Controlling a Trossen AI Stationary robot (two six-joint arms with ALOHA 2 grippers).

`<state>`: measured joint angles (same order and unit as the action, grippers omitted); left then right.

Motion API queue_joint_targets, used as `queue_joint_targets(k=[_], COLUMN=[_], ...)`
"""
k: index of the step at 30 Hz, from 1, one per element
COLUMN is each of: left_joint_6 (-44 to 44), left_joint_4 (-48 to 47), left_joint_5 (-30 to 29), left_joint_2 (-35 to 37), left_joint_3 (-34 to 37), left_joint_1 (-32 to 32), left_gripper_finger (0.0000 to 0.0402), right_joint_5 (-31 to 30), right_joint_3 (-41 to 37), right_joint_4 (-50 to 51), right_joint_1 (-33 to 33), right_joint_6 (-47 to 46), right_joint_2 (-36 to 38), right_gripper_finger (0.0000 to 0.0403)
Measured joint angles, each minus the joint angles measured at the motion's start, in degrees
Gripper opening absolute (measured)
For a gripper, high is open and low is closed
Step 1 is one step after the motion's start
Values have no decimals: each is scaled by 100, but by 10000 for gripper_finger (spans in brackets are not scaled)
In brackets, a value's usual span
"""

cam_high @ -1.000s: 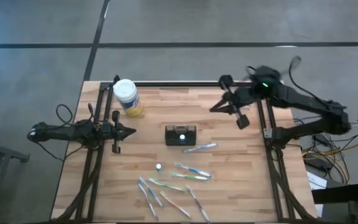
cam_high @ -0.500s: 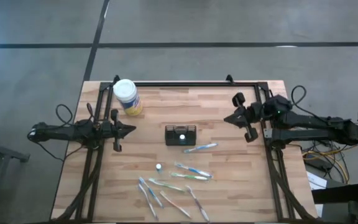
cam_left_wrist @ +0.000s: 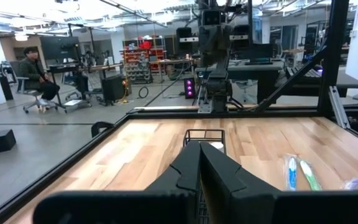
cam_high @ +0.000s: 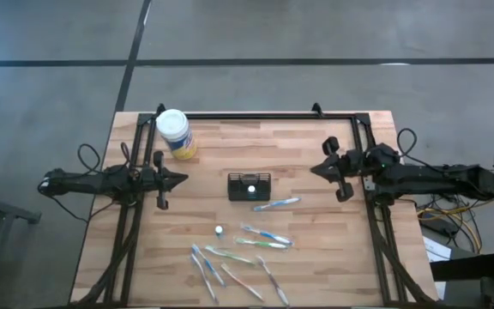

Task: Pick & Place toothbrushing station
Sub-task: Put the mouthwash into the mesh organizer

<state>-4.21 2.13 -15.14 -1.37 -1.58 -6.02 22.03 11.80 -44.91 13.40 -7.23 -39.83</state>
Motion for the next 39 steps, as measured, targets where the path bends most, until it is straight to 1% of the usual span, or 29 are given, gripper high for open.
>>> queue_joint_targets(k=[3, 6, 9, 13, 15, 18, 19, 24, 28, 30, 34, 39], left_joint_6=[-248, -563, -371, -228, -116, 38, 62, 118, 248, 282, 344, 252], left_joint_4=[98, 216, 400, 371, 366, 126, 86, -2, -472, -931, -2057, -2889], left_joint_5=[0, 14, 33, 37, 66, 310, 383, 386, 451, 526, 792, 1168], left_joint_2=[0, 0, 0, -50, -141, -446, -587, -1439, -2212, -2646, -3613, -4901], left_joint_3=[0, 0, -11, -129, -268, -563, -666, -1275, -1898, -2278, -3106, -4217], left_joint_1=[-2, 0, 0, 0, 0, -4, -4, -4, -8, -8, -15, -83], left_gripper_finger=[14, 14, 14, 13, 10, 4, 4, 4, 5, 11, 41, 98], right_joint_5=[-283, -490, -579, -631, -775, -909, -912, -912, -910, -910, -910, -910], right_joint_3=[-310, -516, -647, -761, -804, -884, -906, -926, -926, -926, -926, -926], right_joint_4=[-471, -723, -733, -734, -734, -734, -736, -756, -761, -760, -763, -802], right_joint_1=[-165, -282, -333, -332, -332, -332, -332, -332, -332, -332, -332, -332], right_joint_6=[60, 164, 165, 187, 186, 186, 180, 94, 92, 91, 77, 76], right_joint_2=[0, 2, -12, -68, -88, -83, -80, -85, -79, -81, -81, -79], right_gripper_finger=[13, 13, 13, 13, 13, 13, 13, 13, 13, 13, 13, 13])
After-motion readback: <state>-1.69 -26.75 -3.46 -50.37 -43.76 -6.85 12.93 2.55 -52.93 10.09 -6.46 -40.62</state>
